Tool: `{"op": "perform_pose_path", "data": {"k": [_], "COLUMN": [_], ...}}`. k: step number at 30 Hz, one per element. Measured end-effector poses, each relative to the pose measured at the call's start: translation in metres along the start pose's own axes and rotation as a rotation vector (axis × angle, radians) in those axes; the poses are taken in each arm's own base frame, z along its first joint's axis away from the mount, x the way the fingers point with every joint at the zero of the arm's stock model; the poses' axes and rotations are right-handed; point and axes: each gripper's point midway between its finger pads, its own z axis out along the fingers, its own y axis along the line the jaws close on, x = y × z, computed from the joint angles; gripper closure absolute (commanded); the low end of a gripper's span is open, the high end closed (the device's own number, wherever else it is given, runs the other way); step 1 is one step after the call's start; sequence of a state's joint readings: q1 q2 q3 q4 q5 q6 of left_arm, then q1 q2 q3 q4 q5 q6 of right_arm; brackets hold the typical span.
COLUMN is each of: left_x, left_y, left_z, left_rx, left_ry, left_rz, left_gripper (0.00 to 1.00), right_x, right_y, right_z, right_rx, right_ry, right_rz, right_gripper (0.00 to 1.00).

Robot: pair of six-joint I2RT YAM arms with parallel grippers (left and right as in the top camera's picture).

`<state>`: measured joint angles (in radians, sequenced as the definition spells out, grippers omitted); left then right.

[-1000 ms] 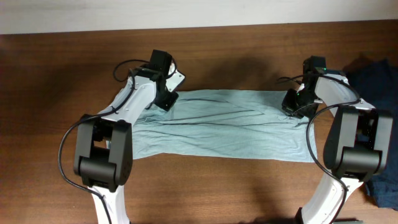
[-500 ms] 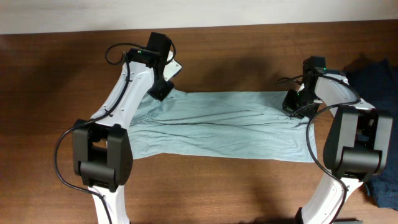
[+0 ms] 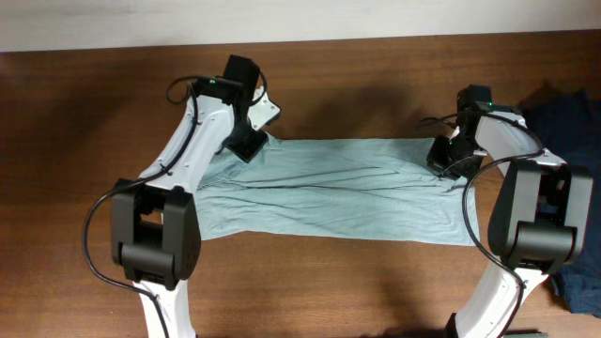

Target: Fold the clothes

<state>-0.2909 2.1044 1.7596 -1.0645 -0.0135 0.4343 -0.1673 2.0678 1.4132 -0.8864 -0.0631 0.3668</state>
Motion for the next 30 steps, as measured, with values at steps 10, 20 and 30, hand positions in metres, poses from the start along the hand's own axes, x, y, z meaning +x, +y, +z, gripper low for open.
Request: {"op": "perform_pose_path", "data": {"k": [10,20,30], "left_x": [0.004,-0.003,0.001], "left_y": [-0.022,-0.01,0.001], "left_z": [0.049,0.067,0.066], "left_rx": [0.009,-0.061,-0.124], "left_ry": [-0.028,-0.07,-0.048], "left_rz": [0.033,0.019,0.001], "left_gripper": [0.51,0.57,0.73], "right_x": [0.0,0.0,0.0], "right_y": [-0.001,-0.002,-0.002], "right_z": [0.0,0.0,0.0], "right_rx": [0.008,0.011,0.011], "right_ry": [-0.001,-0.001,-0.001], "right_rz": [0.0,0.001,0.0], "right_gripper": [0.9,0.9,0.9]}}
